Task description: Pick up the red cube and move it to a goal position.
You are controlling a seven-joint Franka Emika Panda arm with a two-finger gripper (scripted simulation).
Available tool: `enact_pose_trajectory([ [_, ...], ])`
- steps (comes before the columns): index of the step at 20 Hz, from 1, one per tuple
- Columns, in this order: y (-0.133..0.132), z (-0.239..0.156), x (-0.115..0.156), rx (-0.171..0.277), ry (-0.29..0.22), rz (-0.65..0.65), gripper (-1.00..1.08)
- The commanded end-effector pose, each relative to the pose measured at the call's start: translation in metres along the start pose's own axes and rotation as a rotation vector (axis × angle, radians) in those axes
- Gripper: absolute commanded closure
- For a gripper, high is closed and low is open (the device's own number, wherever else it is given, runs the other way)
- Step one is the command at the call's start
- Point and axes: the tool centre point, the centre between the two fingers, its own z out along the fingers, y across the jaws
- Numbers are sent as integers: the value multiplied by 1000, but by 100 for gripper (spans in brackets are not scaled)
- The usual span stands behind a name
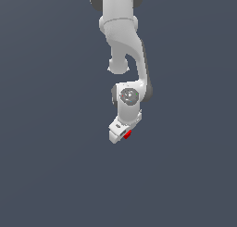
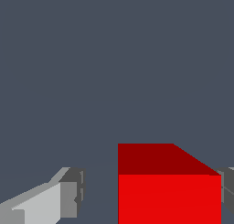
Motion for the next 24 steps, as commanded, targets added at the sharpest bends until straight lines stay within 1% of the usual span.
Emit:
enact_pose_trajectory([
  [1, 0, 1, 0, -1, 1, -5, -92],
  [5, 1, -1, 0, -1, 0, 5, -92],
  [6, 1, -1, 0, -1, 0, 5, 108],
  [18, 1, -3, 0, -1, 0, 5, 108],
  [24, 10, -24, -3, -1, 0, 5, 108],
])
